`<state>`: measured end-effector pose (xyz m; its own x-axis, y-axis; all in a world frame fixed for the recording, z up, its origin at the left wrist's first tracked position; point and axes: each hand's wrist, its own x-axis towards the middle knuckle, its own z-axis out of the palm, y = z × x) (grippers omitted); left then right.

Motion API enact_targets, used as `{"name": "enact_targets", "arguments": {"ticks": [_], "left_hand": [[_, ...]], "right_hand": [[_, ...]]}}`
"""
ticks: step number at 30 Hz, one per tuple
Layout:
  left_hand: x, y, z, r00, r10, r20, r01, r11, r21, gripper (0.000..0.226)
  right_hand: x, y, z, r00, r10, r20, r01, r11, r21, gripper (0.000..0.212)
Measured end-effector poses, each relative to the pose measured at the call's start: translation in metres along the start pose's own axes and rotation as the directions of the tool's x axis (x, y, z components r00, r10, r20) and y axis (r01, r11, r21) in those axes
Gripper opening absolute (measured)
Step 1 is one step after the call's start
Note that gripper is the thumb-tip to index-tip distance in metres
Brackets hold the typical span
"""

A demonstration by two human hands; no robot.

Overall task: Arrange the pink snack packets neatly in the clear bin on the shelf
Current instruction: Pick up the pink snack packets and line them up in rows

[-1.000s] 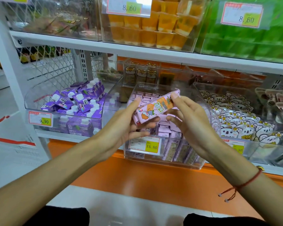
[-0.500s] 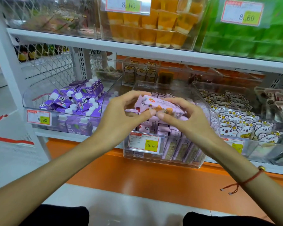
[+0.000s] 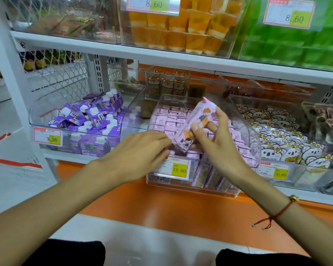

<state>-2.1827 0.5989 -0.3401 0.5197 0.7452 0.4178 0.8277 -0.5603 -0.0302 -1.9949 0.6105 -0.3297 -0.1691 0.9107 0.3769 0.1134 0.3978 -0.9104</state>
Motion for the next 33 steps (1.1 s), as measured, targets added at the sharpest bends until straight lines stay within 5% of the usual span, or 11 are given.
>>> {"name": "enact_targets", "arguments": {"ticks": [3, 7, 13, 20, 25, 33], "left_hand": [[0.001, -0.004, -0.002, 1.0, -0.01, -0.008, 0.011, 0.998, 0.062, 0.026], [0.003, -0.003, -0.003, 0.999, -0.042, -0.008, 0.042, 0.998, 0.043, 0.022], [0.005, -0.002, -0.003, 0.995, -0.102, 0.008, 0.102, 0.995, 0.009, 0.021], [0.002, 0.005, -0.002, 0.986, -0.145, -0.081, 0.121, 0.96, -0.252, 0.038], [0.004, 0.011, 0.009, 1.0, -0.01, 0.0, 0.01, 0.987, -0.16, 0.033], [0.017, 0.009, 0.005, 0.996, -0.065, 0.068, 0.071, 0.993, -0.096, 0.022]], "right_hand": [[0.001, 0.007, 0.001, 0.994, -0.105, 0.016, 0.106, 0.984, -0.14, 0.074], [-0.001, 0.012, 0.001, 0.98, -0.16, 0.116, 0.19, 0.923, -0.336, 0.062], [-0.002, 0.012, -0.016, 0.957, -0.211, 0.199, 0.286, 0.579, -0.764, 0.043], [-0.007, 0.013, -0.025, 0.927, -0.08, 0.365, 0.364, 0.414, -0.834, 0.037], [-0.007, 0.01, -0.035, 0.953, -0.135, 0.271, 0.301, 0.532, -0.792, 0.035], [-0.005, 0.009, -0.038, 0.938, -0.096, 0.333, 0.34, 0.432, -0.835, 0.028]]}}
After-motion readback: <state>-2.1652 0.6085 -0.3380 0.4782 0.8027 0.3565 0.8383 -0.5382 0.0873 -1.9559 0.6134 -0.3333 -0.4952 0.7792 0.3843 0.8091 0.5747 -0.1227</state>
